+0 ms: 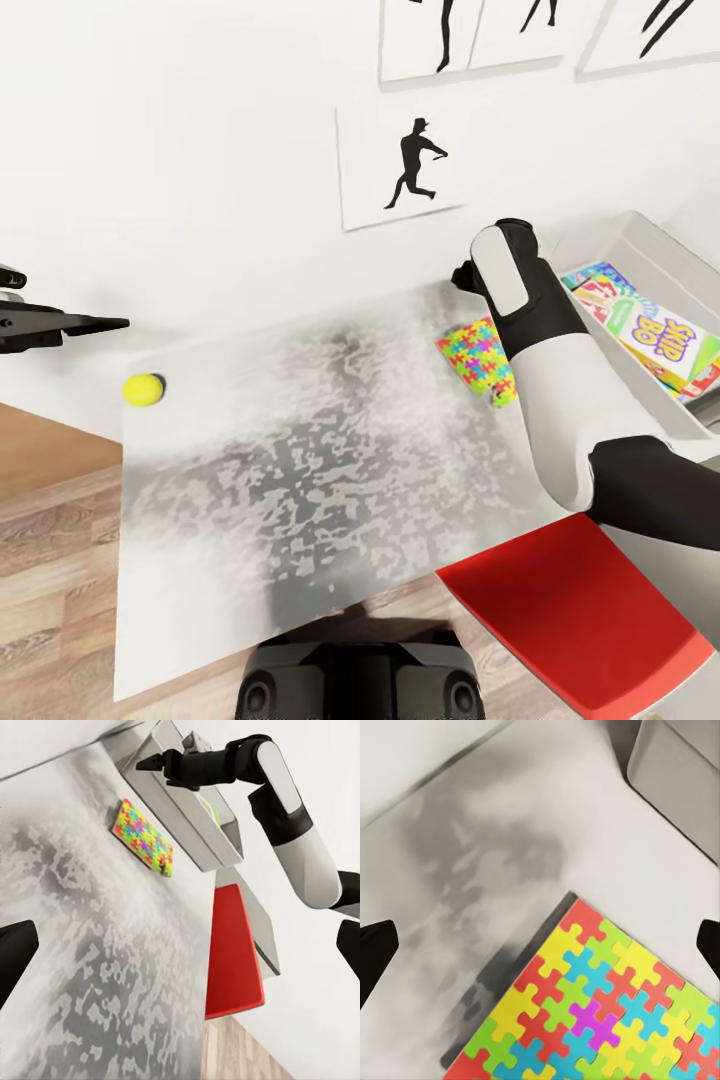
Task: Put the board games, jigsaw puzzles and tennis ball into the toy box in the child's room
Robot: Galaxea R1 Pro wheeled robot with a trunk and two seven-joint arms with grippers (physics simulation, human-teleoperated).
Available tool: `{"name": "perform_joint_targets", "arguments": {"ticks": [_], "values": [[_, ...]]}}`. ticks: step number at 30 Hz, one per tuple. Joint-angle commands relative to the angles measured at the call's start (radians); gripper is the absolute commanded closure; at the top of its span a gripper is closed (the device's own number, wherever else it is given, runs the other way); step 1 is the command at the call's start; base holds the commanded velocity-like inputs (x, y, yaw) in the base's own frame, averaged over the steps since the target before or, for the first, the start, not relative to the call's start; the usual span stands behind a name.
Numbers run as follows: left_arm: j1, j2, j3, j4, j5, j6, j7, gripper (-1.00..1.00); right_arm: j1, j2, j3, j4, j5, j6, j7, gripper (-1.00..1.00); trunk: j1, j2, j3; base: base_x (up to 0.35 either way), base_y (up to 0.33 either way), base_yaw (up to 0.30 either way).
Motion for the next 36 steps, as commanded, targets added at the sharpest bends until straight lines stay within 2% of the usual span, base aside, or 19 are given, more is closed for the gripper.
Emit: {"name": "perform_joint_targets", "arguments": {"ticks": [1, 22, 28, 36], "values": [[-0.001, 0.001, -0.003, 0.001, 0.001, 0.011, -0.005, -1.0, -0.002, -0.001, 0.003, 0.0, -0.008, 0.005, -0.01, -1.0, 0.001, -0.002, -0.003, 0.0, 0.0, 0.0], [-0.001, 0.003, 0.003, 0.001, -0.002, 0.011, -0.005, -1.0, -0.002, -0.002, -0.001, 0.001, -0.006, 0.005, -0.007, -1.0, 0.001, -0.002, -0.038, 0.0, 0.0, 0.0], [-0.001, 0.003, 0.005, 0.001, -0.002, 0.011, -0.005, -1.0, -0.001, -0.033, -0.002, 0.0, -0.005, 0.005, -0.009, -1.0, 0.001, -0.002, -0.047, 0.0, 0.0, 0.0], [-0.001, 0.003, 0.006, 0.001, -0.003, 0.011, -0.005, -1.0, -0.002, -0.041, -0.002, -0.001, -0.005, 0.005, -0.009, -1.0, 0.001, -0.002, -0.061, 0.0, 0.0, 0.0]]}}
